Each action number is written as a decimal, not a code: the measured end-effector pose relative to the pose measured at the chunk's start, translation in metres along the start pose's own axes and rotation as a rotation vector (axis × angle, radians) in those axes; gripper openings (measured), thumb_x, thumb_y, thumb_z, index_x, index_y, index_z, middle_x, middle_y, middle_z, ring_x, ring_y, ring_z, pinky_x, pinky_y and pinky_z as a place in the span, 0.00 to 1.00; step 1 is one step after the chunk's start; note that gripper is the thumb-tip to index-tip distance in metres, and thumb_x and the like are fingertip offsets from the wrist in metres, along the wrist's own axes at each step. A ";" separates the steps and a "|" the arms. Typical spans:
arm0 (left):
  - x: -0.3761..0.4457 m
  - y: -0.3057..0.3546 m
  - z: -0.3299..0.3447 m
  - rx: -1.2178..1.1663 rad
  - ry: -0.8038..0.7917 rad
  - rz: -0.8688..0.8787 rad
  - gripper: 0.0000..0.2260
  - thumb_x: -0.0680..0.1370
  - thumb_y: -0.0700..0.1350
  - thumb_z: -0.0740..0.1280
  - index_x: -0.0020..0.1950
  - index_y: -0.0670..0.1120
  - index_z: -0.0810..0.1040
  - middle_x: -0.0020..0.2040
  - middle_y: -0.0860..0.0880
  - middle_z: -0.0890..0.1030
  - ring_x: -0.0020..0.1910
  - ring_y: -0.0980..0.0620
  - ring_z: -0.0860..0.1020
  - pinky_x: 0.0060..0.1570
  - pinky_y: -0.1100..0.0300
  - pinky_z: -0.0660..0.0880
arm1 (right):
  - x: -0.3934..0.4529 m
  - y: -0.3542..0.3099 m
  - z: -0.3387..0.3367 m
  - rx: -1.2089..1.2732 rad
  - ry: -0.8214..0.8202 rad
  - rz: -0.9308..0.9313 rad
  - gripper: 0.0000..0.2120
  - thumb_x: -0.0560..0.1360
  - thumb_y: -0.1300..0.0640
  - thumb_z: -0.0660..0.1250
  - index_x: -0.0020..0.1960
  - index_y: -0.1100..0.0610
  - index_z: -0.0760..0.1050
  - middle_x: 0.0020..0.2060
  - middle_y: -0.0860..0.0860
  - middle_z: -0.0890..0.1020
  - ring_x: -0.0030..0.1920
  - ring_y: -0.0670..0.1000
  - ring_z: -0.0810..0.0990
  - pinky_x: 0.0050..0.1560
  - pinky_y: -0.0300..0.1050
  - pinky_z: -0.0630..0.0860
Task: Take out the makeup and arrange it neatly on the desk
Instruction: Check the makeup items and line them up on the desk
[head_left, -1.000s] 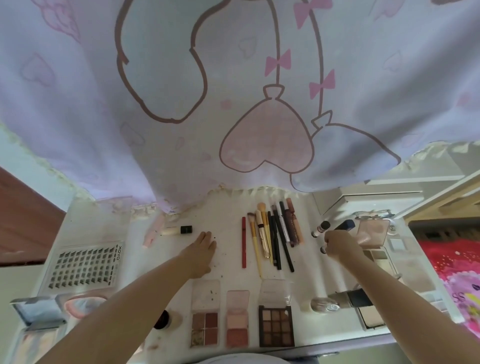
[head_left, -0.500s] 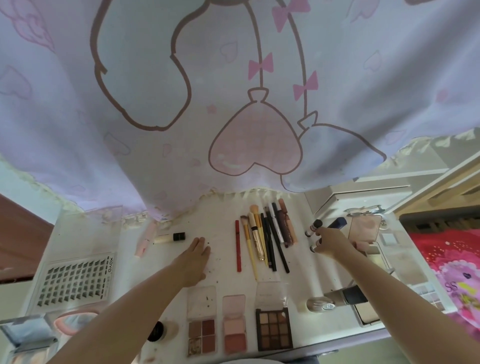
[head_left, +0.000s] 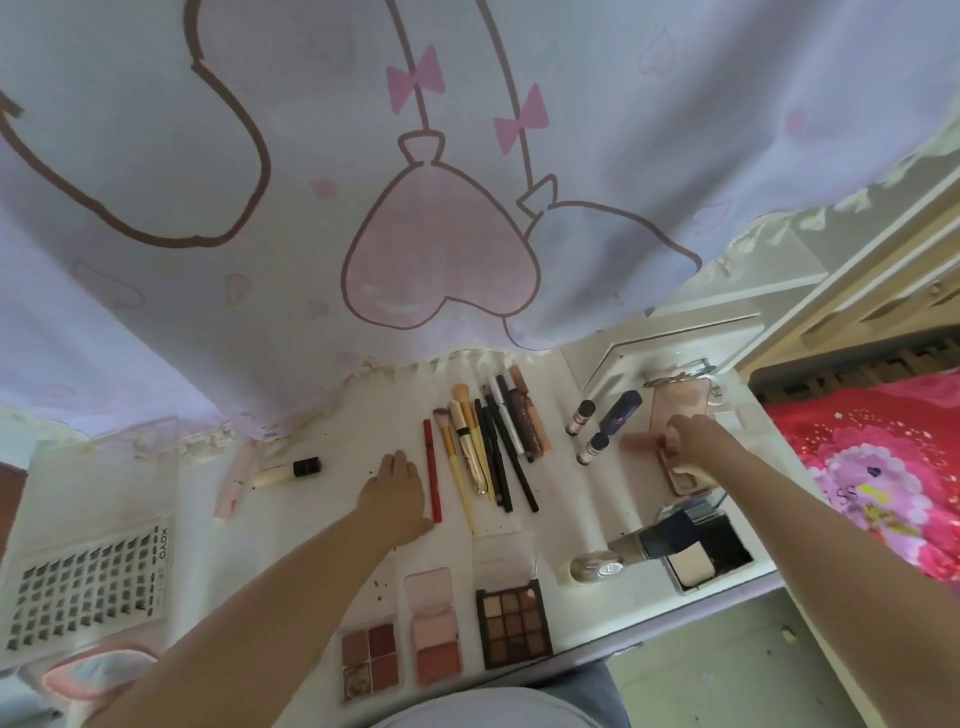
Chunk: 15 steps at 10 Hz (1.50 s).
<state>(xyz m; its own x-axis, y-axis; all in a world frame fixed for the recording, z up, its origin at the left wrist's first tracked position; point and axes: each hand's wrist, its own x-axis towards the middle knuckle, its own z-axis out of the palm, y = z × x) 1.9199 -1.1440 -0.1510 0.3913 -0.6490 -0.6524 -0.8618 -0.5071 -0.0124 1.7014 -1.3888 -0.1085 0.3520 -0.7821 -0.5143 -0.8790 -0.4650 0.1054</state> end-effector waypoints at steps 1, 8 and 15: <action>0.002 0.005 0.000 0.022 -0.052 -0.024 0.39 0.78 0.53 0.60 0.74 0.33 0.40 0.75 0.36 0.40 0.75 0.40 0.42 0.73 0.50 0.53 | 0.009 -0.001 0.006 0.016 -0.002 -0.010 0.18 0.75 0.60 0.60 0.64 0.62 0.66 0.60 0.61 0.71 0.55 0.58 0.74 0.51 0.44 0.71; 0.000 -0.014 0.022 0.032 -0.044 0.065 0.35 0.80 0.58 0.49 0.73 0.38 0.33 0.73 0.39 0.31 0.74 0.43 0.34 0.73 0.52 0.38 | 0.003 -0.027 -0.001 0.325 0.254 -0.140 0.15 0.73 0.60 0.66 0.58 0.65 0.75 0.55 0.62 0.77 0.58 0.58 0.74 0.56 0.45 0.68; 0.002 -0.020 0.035 -0.015 0.044 0.103 0.35 0.80 0.59 0.47 0.73 0.40 0.33 0.74 0.41 0.32 0.74 0.45 0.33 0.72 0.54 0.35 | -0.018 -0.040 -0.002 0.328 0.184 -0.125 0.24 0.73 0.62 0.65 0.69 0.60 0.65 0.63 0.62 0.72 0.59 0.60 0.74 0.59 0.48 0.69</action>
<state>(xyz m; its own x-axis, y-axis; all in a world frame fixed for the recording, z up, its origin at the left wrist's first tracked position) 1.9266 -1.1151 -0.1783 0.3145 -0.7224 -0.6159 -0.8936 -0.4442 0.0647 1.7305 -1.3568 -0.1013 0.4885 -0.8029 -0.3417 -0.8713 -0.4275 -0.2412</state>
